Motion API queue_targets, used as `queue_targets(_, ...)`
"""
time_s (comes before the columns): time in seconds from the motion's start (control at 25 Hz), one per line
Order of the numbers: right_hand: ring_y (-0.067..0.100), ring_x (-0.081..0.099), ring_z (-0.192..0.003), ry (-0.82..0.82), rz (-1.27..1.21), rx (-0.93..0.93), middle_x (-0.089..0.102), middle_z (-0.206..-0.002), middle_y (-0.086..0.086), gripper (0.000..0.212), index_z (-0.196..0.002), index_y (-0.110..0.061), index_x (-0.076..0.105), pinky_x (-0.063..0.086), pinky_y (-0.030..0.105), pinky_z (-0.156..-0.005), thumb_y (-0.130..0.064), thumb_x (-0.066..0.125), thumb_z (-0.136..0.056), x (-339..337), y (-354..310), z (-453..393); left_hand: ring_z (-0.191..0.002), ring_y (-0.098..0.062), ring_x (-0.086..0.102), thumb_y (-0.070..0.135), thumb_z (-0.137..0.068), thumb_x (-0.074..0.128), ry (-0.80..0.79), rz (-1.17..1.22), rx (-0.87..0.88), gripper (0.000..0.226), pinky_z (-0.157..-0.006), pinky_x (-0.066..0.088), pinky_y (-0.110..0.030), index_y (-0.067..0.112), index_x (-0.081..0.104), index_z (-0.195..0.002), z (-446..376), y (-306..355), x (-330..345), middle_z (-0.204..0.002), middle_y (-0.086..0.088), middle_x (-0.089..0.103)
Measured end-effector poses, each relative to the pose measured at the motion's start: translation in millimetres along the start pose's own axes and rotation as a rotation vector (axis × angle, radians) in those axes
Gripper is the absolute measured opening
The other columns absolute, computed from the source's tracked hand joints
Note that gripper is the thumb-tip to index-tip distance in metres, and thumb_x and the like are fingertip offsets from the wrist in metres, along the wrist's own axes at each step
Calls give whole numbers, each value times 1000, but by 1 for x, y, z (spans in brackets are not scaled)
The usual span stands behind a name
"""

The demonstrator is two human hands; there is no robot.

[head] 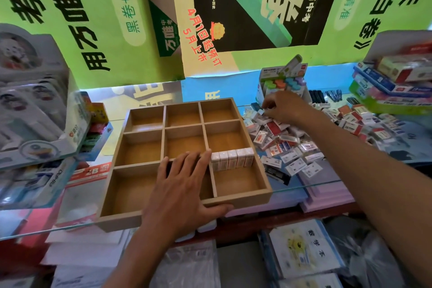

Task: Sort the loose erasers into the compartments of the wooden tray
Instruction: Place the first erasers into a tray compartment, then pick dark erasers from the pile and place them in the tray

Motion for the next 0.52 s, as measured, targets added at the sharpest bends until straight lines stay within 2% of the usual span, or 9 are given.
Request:
queue_targets(0.2,27,56,-110,251,-78,-176,68,-117,5,20,-111,-17,70,46,41,-90,-23,62,-94,-21,-18,52,-133,-27,46,97,-69,29,-11,-13,-13,110,-111,35,-57,23,29,-151,0,0,0,-146,-3,48)
queue_targets(0.36,26,55,-95,481,-219,-101,69,-99,3,13,-102,-12,70,44,39,-79,-14,61,-93,-37,-7,127,-137,-24,40,98,-67,28,-32,-15,-25,114,-115,29,-54,24,24,-153,1,-1,-1,-150,-1,42)
queue_targets(0.44,21,55,-86,479,-300,-57,66,-90,-1,9,-98,-12,69,44,37,-74,-13,62,-92,-25,-2,163,-136,-24,40,98,-65,30,-31,1,-32,116,-116,28,-53,24,23,-154,0,0,-2,-150,0,42)
queue_targets(0.52,18,54,-82,392,-325,-61,63,-87,-3,6,-96,-15,67,45,36,-71,-14,64,-91,2,-6,187,-137,-23,38,99,-62,31,-32,28,-56,119,-116,27,-52,24,22,-154,0,-2,-4,-150,0,41)
Point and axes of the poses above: each hand's wrist, its own z-axis away from the middle knuckle, its own x-axis out of the palm, y = z × x, the point moved 9 cm from there along -z, towards the middle knuckle
